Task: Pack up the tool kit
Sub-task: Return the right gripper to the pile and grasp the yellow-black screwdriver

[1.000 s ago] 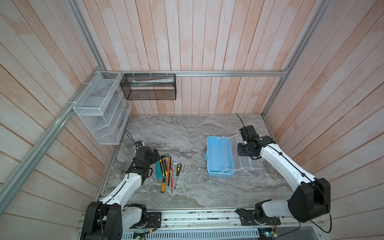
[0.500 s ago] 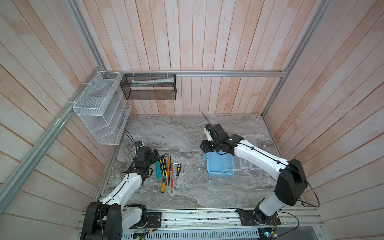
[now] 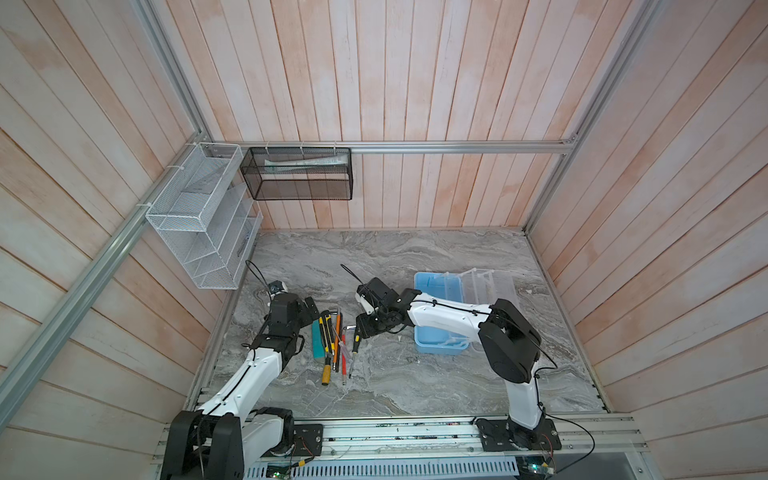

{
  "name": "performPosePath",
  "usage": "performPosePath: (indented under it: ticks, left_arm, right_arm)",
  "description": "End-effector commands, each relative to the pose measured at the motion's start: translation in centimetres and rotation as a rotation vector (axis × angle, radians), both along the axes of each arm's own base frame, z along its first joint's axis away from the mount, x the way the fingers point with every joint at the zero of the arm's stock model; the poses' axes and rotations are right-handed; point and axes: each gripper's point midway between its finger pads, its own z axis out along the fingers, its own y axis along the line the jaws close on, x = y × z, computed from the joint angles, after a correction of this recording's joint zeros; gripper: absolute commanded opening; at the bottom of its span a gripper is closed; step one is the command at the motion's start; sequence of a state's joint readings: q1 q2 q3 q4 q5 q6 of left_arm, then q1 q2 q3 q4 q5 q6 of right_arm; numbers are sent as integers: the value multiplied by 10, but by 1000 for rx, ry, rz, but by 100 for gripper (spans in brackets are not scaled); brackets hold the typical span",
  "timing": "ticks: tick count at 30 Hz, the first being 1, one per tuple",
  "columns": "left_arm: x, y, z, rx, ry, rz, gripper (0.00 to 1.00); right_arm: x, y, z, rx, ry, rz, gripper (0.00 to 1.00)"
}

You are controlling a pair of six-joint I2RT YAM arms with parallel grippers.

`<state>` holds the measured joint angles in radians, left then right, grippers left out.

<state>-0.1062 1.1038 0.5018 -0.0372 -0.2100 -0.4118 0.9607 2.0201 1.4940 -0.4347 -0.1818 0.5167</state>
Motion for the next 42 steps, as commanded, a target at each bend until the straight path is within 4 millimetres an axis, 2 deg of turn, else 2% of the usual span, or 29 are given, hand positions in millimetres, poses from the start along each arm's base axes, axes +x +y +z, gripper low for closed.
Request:
performPosePath:
  ticks: [1, 4, 9, 19, 22, 26, 38, 42]
  left_arm:
    - [-5, 3, -3, -9, -2, 10, 100]
    - [-5, 3, -2, -11, -4, 8, 100]
    - [-5, 3, -2, -14, -7, 9, 100]
    - [-8, 4, 0, -22, -22, 8, 100]
    - [-8, 4, 0, -22, -22, 8, 100]
    - [-8, 3, 0, -22, -22, 5, 100]
    - [-8, 3, -1, -23, -20, 5, 100]
    - [-8, 4, 0, -23, -22, 5, 100]
  right_arm:
    - [4, 0, -14, -52, 14, 0, 50]
    - [5, -1, -26, -137, 3, 18, 50]
    - [-1, 10, -32, -168, 7, 52, 50]
    - [-10, 4, -44, -285, 10, 51, 49]
    - [-11, 6, -49, -302, 23, 55, 46]
    - [-9, 7, -52, -320, 25, 58, 35]
    - [-11, 8, -62, -341, 54, 68, 34]
    - [-10, 7, -61, -348, 53, 64, 23]
